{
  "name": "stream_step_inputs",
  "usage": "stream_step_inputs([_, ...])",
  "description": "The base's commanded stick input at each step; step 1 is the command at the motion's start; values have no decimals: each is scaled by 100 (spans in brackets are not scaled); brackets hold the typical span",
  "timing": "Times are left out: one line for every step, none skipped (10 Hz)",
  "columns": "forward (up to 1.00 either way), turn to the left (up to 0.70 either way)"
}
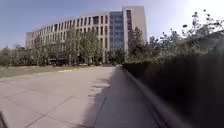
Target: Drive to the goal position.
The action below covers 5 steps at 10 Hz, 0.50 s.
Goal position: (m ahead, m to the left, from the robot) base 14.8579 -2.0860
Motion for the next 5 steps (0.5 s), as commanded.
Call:
stream_step_inputs([0,0])
stream_step_inputs([0,0])
stream_step_inputs([0,0])
stream_step_inputs([0,0])
stream_step_inputs([36,0])
